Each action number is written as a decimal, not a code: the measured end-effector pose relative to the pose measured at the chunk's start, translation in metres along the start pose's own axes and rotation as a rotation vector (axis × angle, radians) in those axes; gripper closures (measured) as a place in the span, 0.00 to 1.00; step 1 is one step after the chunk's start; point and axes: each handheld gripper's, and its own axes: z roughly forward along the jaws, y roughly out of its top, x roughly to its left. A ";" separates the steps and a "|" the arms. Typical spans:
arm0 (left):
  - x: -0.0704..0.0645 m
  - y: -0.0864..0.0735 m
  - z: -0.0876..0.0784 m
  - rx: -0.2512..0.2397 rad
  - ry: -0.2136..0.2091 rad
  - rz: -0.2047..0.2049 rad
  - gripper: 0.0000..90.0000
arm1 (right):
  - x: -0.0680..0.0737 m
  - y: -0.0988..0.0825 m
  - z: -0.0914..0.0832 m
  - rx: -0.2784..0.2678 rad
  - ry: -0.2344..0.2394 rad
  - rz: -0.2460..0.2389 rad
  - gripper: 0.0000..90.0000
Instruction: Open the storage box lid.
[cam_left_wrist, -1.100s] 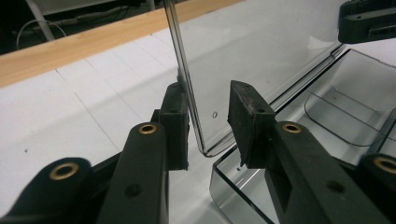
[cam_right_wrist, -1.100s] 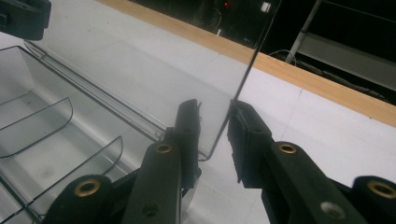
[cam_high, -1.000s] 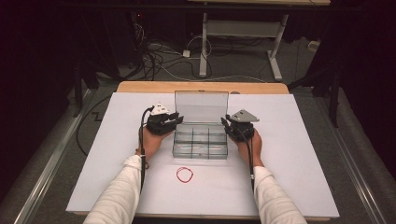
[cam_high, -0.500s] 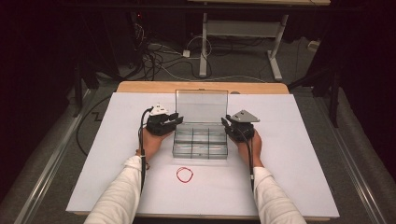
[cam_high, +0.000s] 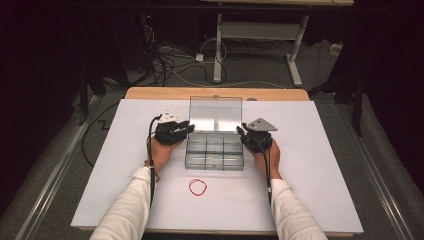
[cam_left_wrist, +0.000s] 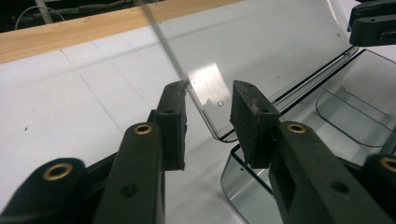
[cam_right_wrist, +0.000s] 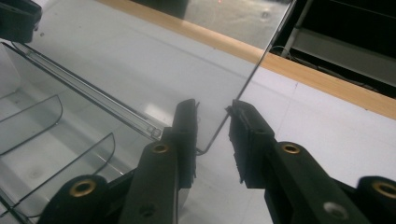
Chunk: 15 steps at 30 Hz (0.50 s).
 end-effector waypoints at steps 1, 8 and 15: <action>0.000 0.000 0.000 0.000 0.000 0.004 0.71 | 0.000 0.000 0.001 0.006 0.000 -0.003 0.80; -0.004 0.001 -0.004 -0.005 0.006 0.032 0.71 | -0.002 -0.001 -0.001 0.009 0.002 0.014 0.77; -0.011 0.001 -0.016 0.016 0.030 0.118 0.70 | -0.004 -0.002 -0.010 -0.004 0.007 0.022 0.74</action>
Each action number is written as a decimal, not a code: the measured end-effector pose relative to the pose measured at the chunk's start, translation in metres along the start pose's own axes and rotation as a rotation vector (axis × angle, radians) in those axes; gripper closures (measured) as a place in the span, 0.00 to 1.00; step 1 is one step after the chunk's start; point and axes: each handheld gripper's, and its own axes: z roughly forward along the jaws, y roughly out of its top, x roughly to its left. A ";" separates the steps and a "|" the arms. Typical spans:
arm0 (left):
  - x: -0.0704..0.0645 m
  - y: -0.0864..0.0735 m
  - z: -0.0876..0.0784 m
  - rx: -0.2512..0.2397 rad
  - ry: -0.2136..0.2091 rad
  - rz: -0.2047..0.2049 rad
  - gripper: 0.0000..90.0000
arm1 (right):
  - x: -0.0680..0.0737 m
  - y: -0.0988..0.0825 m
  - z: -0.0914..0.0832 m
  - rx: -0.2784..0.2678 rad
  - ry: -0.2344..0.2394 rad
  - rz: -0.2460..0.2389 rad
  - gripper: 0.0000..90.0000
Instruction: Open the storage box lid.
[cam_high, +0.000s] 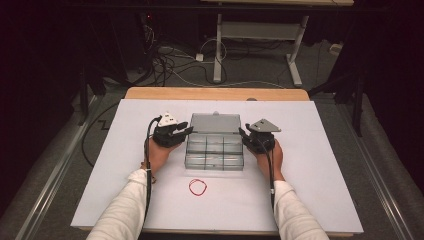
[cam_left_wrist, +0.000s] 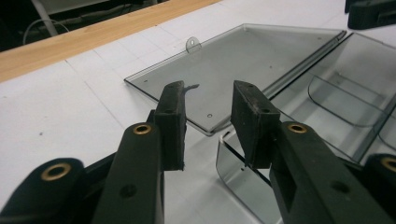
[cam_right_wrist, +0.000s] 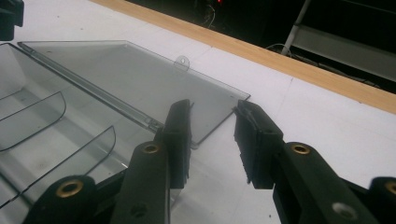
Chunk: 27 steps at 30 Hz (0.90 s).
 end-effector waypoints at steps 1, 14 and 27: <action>-0.001 0.000 -0.002 0.001 0.002 0.011 0.70 | 0.000 0.000 -0.002 -0.002 0.001 -0.003 0.73; -0.022 0.003 -0.034 -0.018 -0.025 0.113 0.55 | -0.001 0.002 -0.037 -0.054 0.039 -0.004 0.64; -0.052 -0.020 -0.069 0.006 -0.055 0.190 0.34 | 0.007 0.002 -0.083 -0.128 0.090 -0.033 0.36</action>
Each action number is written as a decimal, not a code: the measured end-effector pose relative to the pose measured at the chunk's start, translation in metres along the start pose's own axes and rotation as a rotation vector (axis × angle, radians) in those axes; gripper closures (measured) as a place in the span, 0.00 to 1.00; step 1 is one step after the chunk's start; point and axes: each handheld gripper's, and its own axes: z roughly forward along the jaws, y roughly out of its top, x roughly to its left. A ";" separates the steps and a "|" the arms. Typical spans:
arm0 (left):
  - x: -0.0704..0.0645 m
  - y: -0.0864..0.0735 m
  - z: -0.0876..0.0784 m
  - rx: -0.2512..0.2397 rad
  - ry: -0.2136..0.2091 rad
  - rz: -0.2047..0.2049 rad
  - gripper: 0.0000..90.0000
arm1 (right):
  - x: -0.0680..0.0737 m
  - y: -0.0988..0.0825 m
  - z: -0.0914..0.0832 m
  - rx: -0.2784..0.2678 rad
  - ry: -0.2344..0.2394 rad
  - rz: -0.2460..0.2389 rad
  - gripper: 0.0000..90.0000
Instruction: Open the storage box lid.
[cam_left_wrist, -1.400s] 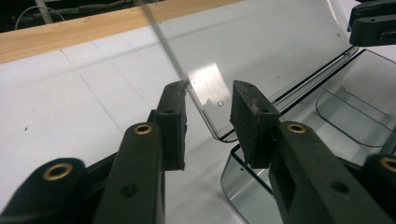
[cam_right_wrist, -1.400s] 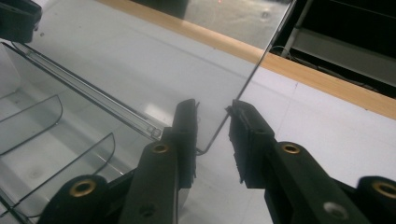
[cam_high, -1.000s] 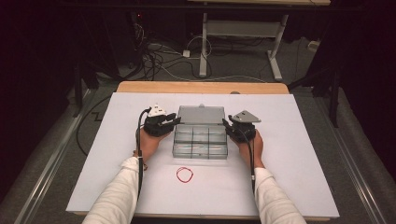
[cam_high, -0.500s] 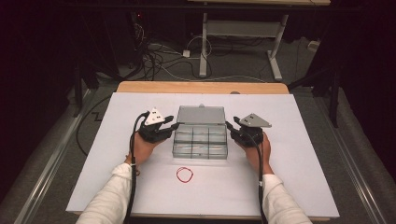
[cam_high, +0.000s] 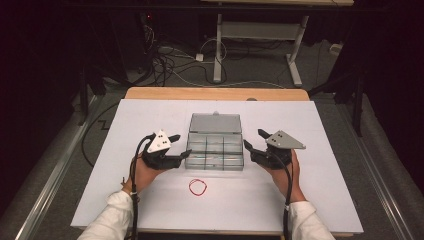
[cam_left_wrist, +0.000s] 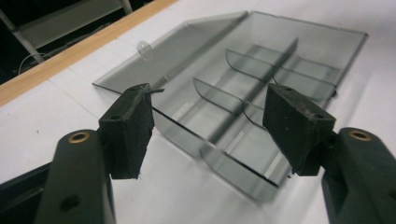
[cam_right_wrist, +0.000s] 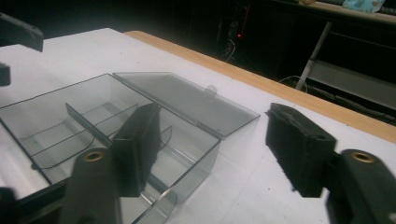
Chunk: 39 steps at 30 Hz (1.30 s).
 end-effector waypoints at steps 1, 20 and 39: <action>-0.003 -0.002 -0.002 0.008 -0.011 0.005 0.33 | 0.001 0.000 -0.003 0.001 -0.007 -0.005 0.35; -0.069 -0.028 -0.021 0.107 -0.226 0.030 0.27 | 0.029 -0.035 -0.077 0.055 0.052 -0.097 0.27; -0.076 -0.027 0.017 0.248 -0.298 0.042 0.77 | 0.033 -0.069 -0.092 0.185 0.033 -0.109 0.31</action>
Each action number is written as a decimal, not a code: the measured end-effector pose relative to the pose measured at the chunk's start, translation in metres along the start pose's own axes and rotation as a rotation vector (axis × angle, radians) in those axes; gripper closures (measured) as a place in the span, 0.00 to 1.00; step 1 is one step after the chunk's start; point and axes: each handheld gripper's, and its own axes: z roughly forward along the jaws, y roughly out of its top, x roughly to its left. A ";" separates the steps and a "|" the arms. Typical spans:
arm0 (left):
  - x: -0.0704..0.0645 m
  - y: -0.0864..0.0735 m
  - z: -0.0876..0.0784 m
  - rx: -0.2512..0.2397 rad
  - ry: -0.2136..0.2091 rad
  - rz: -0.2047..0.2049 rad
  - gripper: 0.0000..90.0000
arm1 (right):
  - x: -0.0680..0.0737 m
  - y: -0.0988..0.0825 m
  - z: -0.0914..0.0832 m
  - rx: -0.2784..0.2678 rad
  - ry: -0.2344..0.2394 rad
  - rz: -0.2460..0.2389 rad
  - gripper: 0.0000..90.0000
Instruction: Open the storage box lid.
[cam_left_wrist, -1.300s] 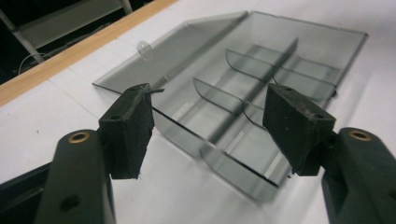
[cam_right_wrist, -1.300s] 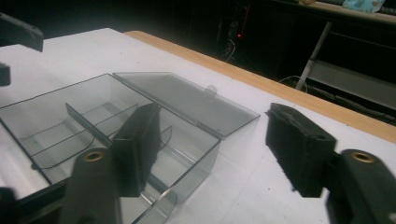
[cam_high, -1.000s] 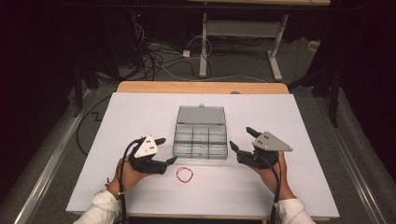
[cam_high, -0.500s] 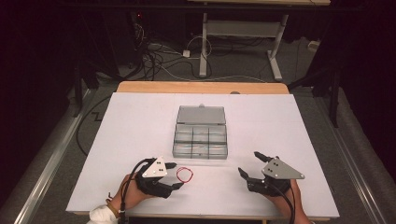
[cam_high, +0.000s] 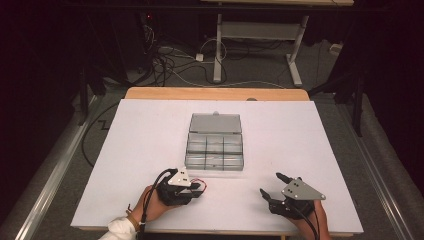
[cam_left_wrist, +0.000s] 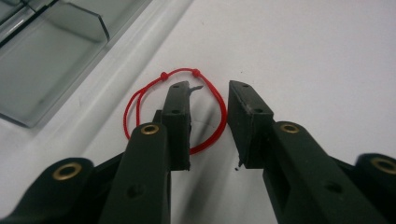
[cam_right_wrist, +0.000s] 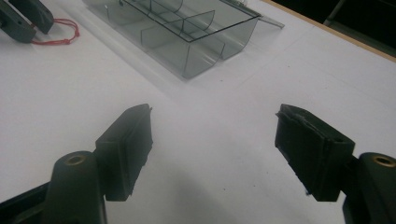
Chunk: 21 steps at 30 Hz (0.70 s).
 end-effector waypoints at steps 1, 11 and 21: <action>0.000 0.000 0.000 0.003 0.003 0.011 0.81 | 0.001 0.000 0.001 0.001 0.002 -0.004 0.32; 0.002 -0.001 -0.002 -0.004 -0.015 0.040 0.95 | -0.001 0.000 0.002 -0.001 -0.004 -0.013 0.33; -0.002 -0.003 -0.019 -0.076 0.018 0.050 0.95 | -0.003 0.001 -0.001 -0.026 -0.013 -0.020 0.34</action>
